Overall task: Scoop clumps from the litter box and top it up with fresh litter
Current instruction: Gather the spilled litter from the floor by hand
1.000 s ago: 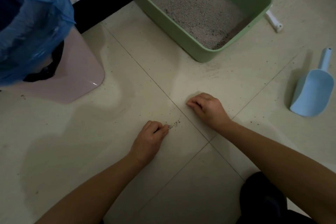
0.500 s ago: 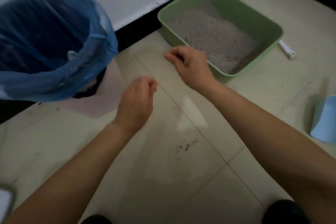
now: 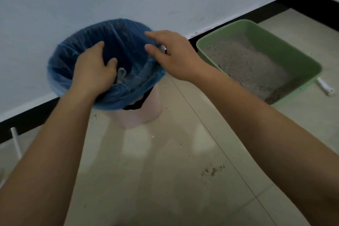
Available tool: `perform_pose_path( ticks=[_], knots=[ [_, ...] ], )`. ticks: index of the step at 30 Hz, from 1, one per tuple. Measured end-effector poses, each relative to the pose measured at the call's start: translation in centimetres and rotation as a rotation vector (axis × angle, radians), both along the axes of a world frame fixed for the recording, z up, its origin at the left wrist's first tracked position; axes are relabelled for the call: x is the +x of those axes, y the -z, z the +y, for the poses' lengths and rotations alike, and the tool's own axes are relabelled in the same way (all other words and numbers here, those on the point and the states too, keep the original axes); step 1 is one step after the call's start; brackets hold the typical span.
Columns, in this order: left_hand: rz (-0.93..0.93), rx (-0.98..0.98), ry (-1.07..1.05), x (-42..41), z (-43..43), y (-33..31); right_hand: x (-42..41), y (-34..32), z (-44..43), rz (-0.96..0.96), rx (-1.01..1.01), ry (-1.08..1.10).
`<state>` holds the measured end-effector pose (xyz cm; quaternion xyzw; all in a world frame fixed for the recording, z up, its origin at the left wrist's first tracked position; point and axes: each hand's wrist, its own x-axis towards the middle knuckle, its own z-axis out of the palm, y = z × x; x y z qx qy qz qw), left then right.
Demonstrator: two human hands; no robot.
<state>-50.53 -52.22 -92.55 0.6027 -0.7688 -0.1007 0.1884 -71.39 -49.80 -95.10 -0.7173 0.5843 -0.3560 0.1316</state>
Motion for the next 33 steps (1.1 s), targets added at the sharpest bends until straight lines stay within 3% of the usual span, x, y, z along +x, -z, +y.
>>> perform_pose_path(
  ticks=[2,5,8,11,15,18,24,33],
  knots=[
    [0.034,-0.192,0.064,-1.5,0.8,0.8,-1.8,2.2,2.4,-0.036,-0.026,0.063],
    [0.124,-0.514,0.23,-5.1,2.5,1.8,-5.2,7.2,7.8,-0.031,0.119,0.135],
    [0.336,-0.606,0.439,-9.7,6.1,3.8,-7.7,13.2,14.6,0.035,0.261,0.237],
    [0.273,-0.37,0.642,-12.8,9.5,9.6,-7.5,18.7,21.9,0.029,0.329,0.417],
    [0.047,0.03,0.735,-11.9,12.9,20.4,-5.0,23.5,29.3,0.164,0.416,0.548],
    [-0.103,0.192,0.775,-9.5,14.5,24.9,-3.9,24.7,31.2,0.269,0.548,0.62],
    [-0.061,0.237,0.758,-8.5,15.2,26.4,-1.2,25.3,31.7,0.374,0.522,0.573],
    [0.042,0.274,0.737,-7.3,15.7,26.2,-2.1,26.8,29.8,0.116,0.264,0.476]
  ],
)
